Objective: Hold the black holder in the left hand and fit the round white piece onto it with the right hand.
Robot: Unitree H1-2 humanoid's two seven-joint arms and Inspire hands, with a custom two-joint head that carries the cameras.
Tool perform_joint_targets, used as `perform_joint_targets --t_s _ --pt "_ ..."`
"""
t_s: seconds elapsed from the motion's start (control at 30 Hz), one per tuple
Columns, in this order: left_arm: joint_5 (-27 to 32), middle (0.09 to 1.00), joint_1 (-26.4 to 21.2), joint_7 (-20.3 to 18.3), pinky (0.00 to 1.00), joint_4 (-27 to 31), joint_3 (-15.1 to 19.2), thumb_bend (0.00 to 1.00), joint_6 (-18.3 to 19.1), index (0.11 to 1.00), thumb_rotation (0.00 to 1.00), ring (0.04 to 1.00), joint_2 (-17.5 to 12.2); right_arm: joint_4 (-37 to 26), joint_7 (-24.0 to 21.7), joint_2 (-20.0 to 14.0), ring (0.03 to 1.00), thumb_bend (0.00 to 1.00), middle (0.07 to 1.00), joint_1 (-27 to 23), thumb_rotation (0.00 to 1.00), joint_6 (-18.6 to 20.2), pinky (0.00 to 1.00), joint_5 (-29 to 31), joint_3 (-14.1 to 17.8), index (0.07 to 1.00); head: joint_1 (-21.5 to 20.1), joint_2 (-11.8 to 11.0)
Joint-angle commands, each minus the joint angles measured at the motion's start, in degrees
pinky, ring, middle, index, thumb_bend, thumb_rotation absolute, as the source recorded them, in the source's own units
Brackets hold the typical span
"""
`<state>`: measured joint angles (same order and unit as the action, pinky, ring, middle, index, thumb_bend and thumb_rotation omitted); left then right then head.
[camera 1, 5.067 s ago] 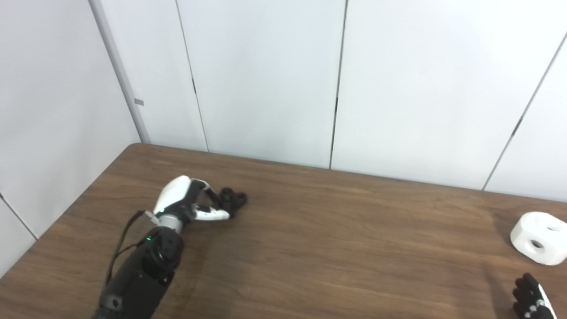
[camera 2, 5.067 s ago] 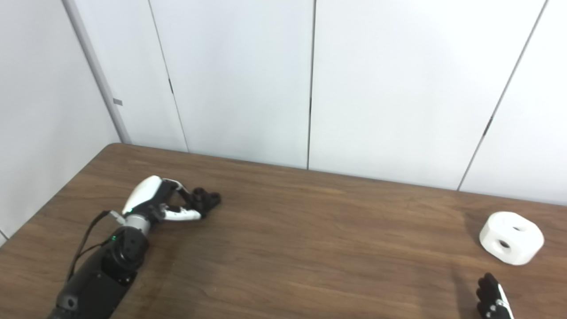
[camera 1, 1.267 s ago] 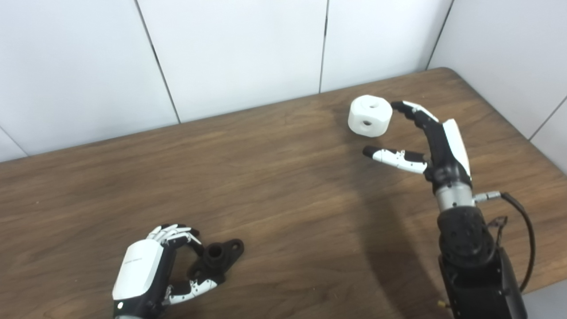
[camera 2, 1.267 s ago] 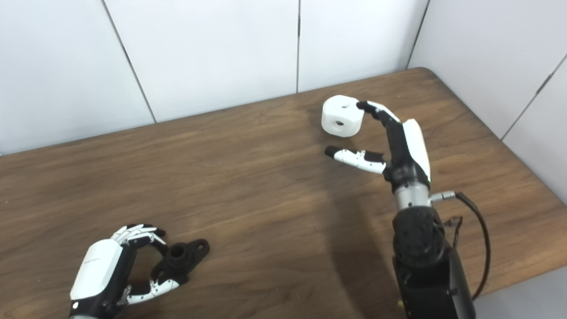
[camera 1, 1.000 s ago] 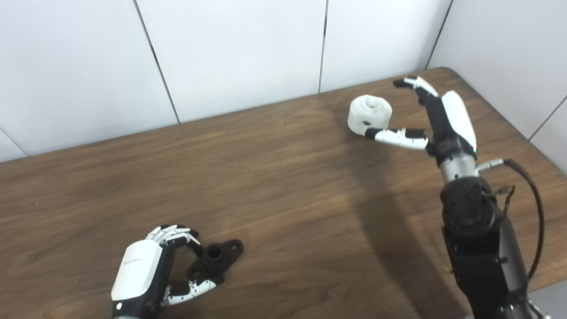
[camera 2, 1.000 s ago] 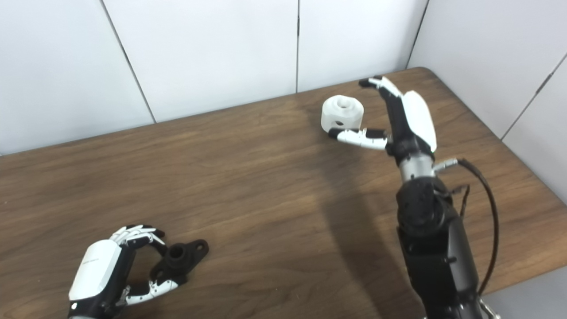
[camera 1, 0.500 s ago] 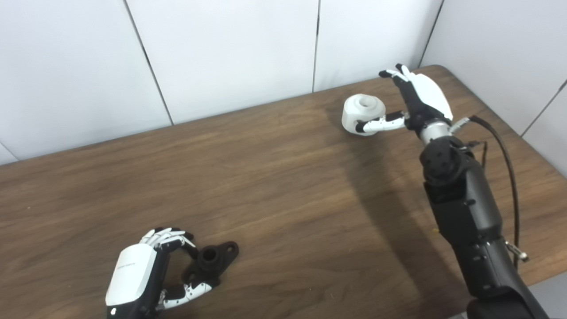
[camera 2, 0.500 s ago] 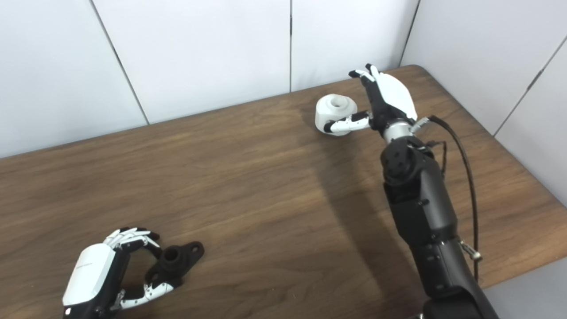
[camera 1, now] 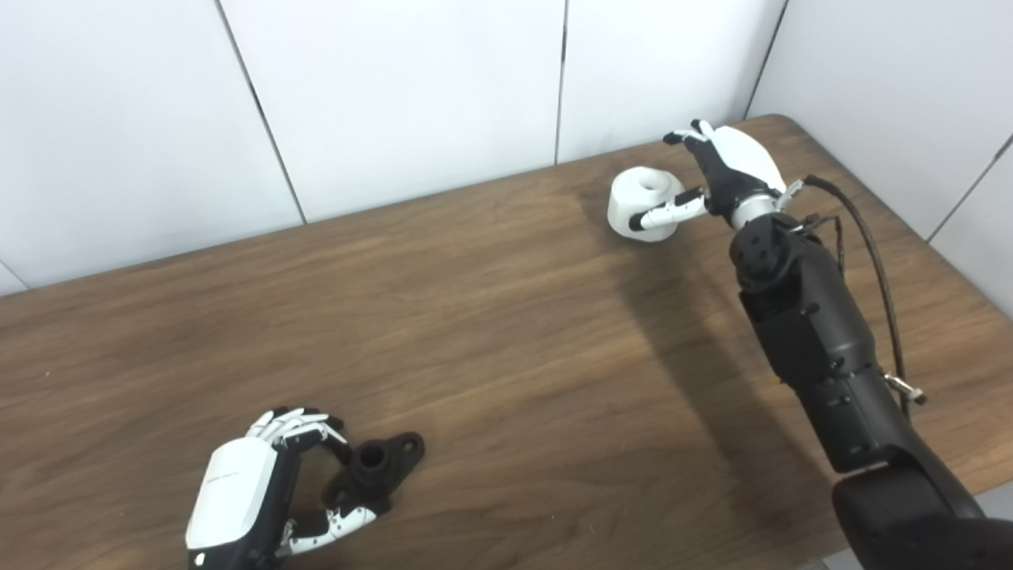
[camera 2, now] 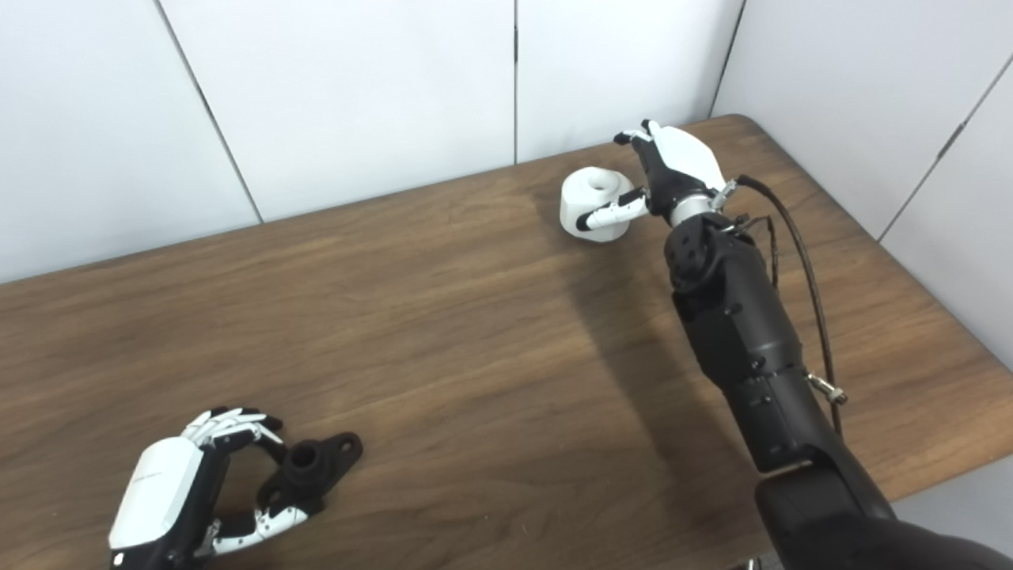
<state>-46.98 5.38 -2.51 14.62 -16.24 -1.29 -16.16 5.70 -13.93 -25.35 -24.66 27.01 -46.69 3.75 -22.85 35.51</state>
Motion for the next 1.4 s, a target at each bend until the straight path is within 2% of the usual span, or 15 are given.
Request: perform_joint_targets --t_s 0.0,0.2,0.7,1.07,1.37 --pt "-0.63 0.726 0.33 -0.29 0.91 0.20 0.27 0.52 -0.20 0.485 0.04 0.813 -0.67 -0.28 1.12 -1.97 1.000 0.94 0.995 -3.15 0.34 -0.12 1.00 -0.88 0.25 0.841 -0.04 0.01" --pt "-0.78 0.725 0.32 -0.36 0.90 0.30 0.30 0.52 -0.15 0.485 0.04 0.811 -0.73 1.27 1.90 -2.11 1.000 0.93 0.982 -3.50 0.37 -0.12 1.00 -1.09 0.05 0.830 -0.29 -0.05" --pt "-0.54 0.725 0.34 -0.41 0.91 0.23 0.50 0.52 -0.24 0.484 0.04 0.813 -0.81 1.60 2.71 -2.09 1.000 0.88 0.961 -2.95 0.32 -0.13 1.00 -0.22 -0.04 0.782 -0.57 0.16" --pt "-0.30 0.724 0.23 -0.65 0.90 0.46 0.65 0.52 -0.30 0.484 0.04 0.810 -0.93 1.22 2.67 -2.52 1.000 0.85 0.952 -2.54 0.33 -0.14 1.00 -0.70 -0.90 0.735 -0.76 0.28" --pt "-0.42 0.723 0.24 -0.54 0.90 0.44 0.72 0.52 -0.56 0.484 0.04 0.807 -0.95 0.88 2.38 -2.68 1.000 0.85 0.947 -2.13 0.32 -0.12 1.00 -1.07 -0.98 0.704 -0.73 0.41"
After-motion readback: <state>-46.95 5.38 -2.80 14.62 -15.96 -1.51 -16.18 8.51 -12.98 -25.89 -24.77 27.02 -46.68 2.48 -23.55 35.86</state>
